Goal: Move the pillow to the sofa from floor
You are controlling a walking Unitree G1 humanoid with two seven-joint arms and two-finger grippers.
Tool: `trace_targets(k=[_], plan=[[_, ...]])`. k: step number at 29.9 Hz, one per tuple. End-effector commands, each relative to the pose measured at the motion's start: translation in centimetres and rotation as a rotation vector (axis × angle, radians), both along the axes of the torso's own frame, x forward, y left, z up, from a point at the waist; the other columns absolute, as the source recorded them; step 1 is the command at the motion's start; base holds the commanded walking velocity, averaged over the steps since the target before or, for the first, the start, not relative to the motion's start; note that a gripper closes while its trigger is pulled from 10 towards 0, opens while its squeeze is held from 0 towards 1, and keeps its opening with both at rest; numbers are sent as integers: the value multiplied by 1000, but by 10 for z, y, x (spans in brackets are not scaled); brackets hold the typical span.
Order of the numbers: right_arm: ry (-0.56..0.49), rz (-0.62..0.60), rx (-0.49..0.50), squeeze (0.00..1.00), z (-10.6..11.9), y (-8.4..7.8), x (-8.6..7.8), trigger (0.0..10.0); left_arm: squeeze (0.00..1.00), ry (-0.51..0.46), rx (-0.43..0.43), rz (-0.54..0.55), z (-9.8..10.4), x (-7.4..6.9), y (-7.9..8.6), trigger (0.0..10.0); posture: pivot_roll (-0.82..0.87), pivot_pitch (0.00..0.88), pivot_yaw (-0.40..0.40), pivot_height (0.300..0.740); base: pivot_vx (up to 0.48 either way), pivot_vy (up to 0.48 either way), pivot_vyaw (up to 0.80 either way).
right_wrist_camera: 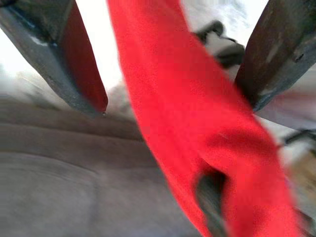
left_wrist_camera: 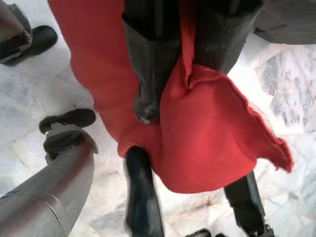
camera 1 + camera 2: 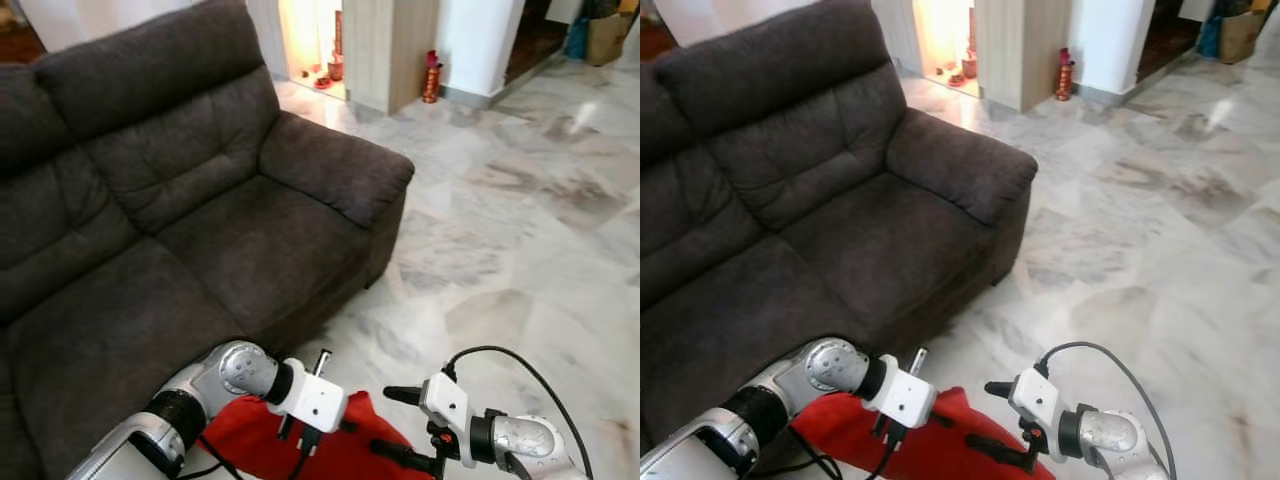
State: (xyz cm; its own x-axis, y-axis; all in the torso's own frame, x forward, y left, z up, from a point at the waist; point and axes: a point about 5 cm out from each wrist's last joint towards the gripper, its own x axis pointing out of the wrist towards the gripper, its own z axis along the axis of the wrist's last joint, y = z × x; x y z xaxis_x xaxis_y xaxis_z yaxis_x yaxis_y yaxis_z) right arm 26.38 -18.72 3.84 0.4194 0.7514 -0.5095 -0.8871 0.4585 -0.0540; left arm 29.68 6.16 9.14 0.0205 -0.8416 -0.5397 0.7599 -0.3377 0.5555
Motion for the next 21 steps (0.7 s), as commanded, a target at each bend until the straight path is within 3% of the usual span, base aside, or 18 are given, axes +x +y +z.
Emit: trace_targets(k=[1, 4, 5, 6, 7, 8, 10, 11, 14, 18, 21], plan=[[-24, 2, -47, 0, -5, 5, 1, 10000, 0, -34, -61, 0, 16, 5, -2, 10000, -11, 123, 114, 740, 0, 0, 0], [-43, -22, -48, 0, -6, 6, 4, 10000, 0, -37, -76, -13, 23, 5, -8, 10000, -6, 123, 121, 740, 0, 0, 0], [-59, -36, -53, 157, -5, 6, 6, 10000, 0, -37, -75, -21, 24, 5, -9, 10000, -6, 123, 121, 740, 0, 0, 0], [-71, -46, -58, 157, -5, 6, 8, 10000, 0, -37, -73, -26, 25, 4, -9, 10000, -5, 123, 122, 740, 0, 0, 0], [-79, -52, -61, 435, -5, 6, 9, 10000, 0, -37, -73, -30, 25, 4, -10, 10000, -5, 123, 122, 740, 0, 0, 0], [-106, -71, -67, 541, -3, 6, 12, 10000, 0, -35, -70, -41, 27, 3, -10, 10000, -5, 124, 127, 740, 0, 0, 0], [-113, -76, -67, 541, -3, 6, 12, 10000, 0, -34, -69, -44, 27, 3, -10, 10000, -6, 124, 128, 740, 0, 0, 0], [-103, -65, -23, 0, -2, 8, 11, 10000, 0, -30, -55, -56, 27, 2, -10, 10000, -7, 123, 130, 740, 0, 0, 0], [-73, -38, 29, 0, -2, 11, 9, 10000, 0, -27, -50, -58, 28, 2, -10, 10000, -6, 123, 133, 740, 0, 0, 0], [-55, -9, 28, 0, -4, 13, 6, 10000, 0, -33, -57, -53, 32, 3, -12, 10000, -7, 122, 133, 740, 0, 0, 0], [-40, 6, 97, 0, 1, 17, 8, 10000, 0, -30, -58, -54, 34, 3, -14, 10000, -5, 120, 134, 740, 0, 0, 0]])
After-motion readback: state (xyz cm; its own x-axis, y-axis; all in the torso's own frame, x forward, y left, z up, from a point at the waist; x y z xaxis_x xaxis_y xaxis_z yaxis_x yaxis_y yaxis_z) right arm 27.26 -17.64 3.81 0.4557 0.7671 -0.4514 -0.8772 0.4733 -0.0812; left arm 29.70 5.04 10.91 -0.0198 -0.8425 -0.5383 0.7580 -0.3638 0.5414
